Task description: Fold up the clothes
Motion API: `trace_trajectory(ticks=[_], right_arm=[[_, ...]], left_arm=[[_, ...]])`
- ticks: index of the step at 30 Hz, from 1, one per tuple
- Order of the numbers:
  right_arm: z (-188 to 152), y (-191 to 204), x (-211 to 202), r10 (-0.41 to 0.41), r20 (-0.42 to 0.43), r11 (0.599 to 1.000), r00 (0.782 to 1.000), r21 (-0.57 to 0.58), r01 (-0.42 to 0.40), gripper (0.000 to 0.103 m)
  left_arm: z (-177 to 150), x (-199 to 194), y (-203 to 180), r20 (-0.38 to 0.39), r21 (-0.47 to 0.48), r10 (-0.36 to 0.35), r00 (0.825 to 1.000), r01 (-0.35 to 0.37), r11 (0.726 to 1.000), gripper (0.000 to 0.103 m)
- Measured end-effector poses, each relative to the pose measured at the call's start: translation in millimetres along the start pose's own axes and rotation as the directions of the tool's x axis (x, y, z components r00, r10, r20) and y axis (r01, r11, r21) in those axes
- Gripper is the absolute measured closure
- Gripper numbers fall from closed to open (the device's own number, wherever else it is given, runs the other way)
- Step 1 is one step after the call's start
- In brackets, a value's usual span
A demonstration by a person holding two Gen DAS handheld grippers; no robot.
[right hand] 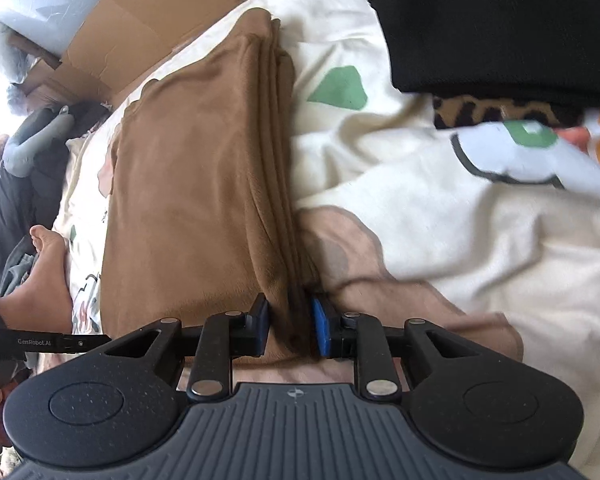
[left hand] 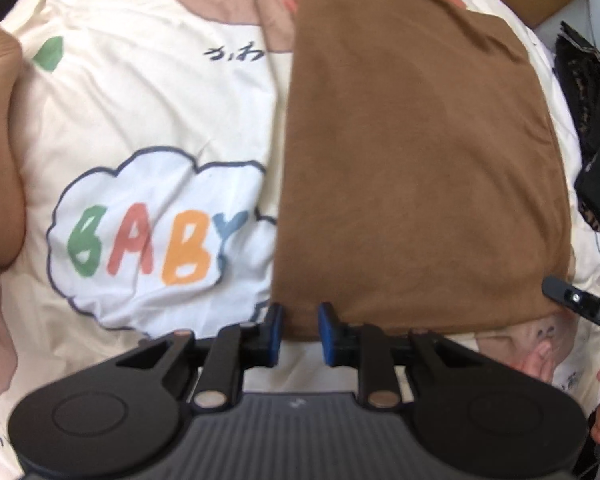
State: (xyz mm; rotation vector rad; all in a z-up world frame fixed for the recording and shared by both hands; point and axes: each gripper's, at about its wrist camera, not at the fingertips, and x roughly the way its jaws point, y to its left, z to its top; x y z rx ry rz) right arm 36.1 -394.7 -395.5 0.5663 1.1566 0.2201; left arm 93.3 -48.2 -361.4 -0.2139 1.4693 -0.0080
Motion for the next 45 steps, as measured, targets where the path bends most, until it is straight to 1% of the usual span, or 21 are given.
trace_trajectory(ticks=[2,4,7,8,11,12,13,15,17,19,21,23,24,25,27,29,30,34,38,42,45], right_arm=[[-0.4,-0.6,2.9,-0.004,-0.009,1.0,1.0,-0.002,0.004,0.074],[0.0,-2.5,2.0,0.003,-0.014,1.0,1.0,0.007,-0.003,0.074],[3.8,-3.7,-9.4,0.033,0.02,0.999,0.999,0.014,-0.033,0.074],[5.3,-3.9,-13.0,0.044,0.032,0.999,0.999,0.015,-0.044,0.074],[12.2,-1.7,-21.3,0.086,0.084,0.996,0.993,0.001,-0.086,0.074],[14.3,-1.1,-22.4,0.1,0.097,0.995,0.99,0.002,-0.1,0.074],[16.4,-0.4,-23.4,0.11,0.108,0.994,0.988,0.001,-0.111,0.073],[20.7,2.3,-24.1,0.105,0.12,0.994,0.987,-0.001,-0.106,0.072],[24.9,4.9,-24.8,0.1,0.133,0.995,0.986,-0.004,-0.1,0.066],[29.2,5.9,-25.3,0.093,0.144,0.995,0.985,0.004,-0.095,0.056],[33.7,6.0,-26.1,0.082,0.153,0.996,0.985,0.017,-0.085,0.055],[37.4,8.5,-26.8,0.061,0.162,0.998,0.985,0.004,-0.062,0.052],[39.1,9.5,-27.3,0.05,0.169,0.999,0.984,-0.003,-0.05,0.045],[40.9,10.1,-27.9,0.039,0.178,0.999,0.983,-0.003,-0.039,0.032],[44.4,10.4,-30.1,0.038,0.204,0.999,0.978,0.009,-0.04,0.021],[47.4,12.0,-33.5,0.047,0.222,0.999,0.974,-0.001,-0.048,0.016],[49.2,13.9,-33.5,0.043,0.223,0.999,0.974,-0.009,-0.042,0.013],[54.3,20.4,-27.8,0.012,0.196,0.999,0.981,-0.031,-0.006,0.013],[58.6,23.6,-23.2,-0.014,0.194,0.999,0.981,-0.029,0.019,0.013],[62.5,29.2,-18.4,-0.027,0.175,0.998,0.984,-0.053,0.037,0.013],[66.1,32.3,-16.5,-0.025,0.163,0.997,0.986,-0.066,0.037,0.013]], left_arm=[[0.2,2.4,3.1,-0.024,0.01,0.021,0.999,-0.021,1.0,0.076],[5.3,-2.0,4.8,-0.039,0.016,0.021,0.999,-0.02,1.0,0.077],[25.9,-16.0,1.7,-0.036,0.078,0.028,0.999,-0.025,0.997,0.078],[34.9,-21.0,1.9,-0.036,0.088,0.025,0.999,-0.022,0.996,0.076],[68.5,-37.0,4.0,-0.047,0.088,-0.008,0.999,0.012,0.996,0.062],[80.2,-42.7,4.7,-0.051,0.087,-0.021,0.998,0.026,0.996,0.061],[85.5,-52.1,0.4,-0.034,0.129,-0.014,0.999,0.018,0.991,0.059],[83.1,-68.7,-15.2,0.003,0.207,0.012,1.0,-0.012,0.978,0.042],[110.7,-82.5,-24.1,0.029,0.249,0.015,0.999,-0.022,0.968,0.037],[132.3,-95.8,-26.6,0.032,0.267,0.008,0.999,-0.017,0.964,0.035],[154.2,-96.1,-25.5,0.037,0.296,0.009,0.999,-0.02,0.955,0.022],[168.0,-99.5,-28.4,0.034,0.334,0.004,0.999,-0.015,0.942,0.017],[170.9,-101.5,-30.3,0.028,0.356,-0.002,1.0,-0.008,0.934,0.017],[174.7,-99.9,-33.0,0.016,0.374,-0.015,1.0,0.008,0.927,0.017],[183.0,-94.7,-40.4,-0.016,0.391,-0.048,0.999,0.05,0.919,0.011],[184.4,-95.0,-39.5,-0.028,0.398,-0.062,0.998,0.068,0.915,0.007],[184.5,-95.7,-40.2,-0.029,0.407,-0.072,0.997,0.077,0.91,0.007],[186.4,-97.1,-44.3,-0.026,0.454,-0.099,0.995,0.1,0.885,0.007],[191.3,-101.0,-49.7,0.072,0.509,-0.109,0.991,0.058,0.859,0.007],[195.8,-97.5,-48.1,0.112,0.503,-0.141,0.984,0.066,0.862,0.007],[197.5,-90.9,-44.5,0.141,0.482,-0.138,0.98,0.054,0.874,0.007]])
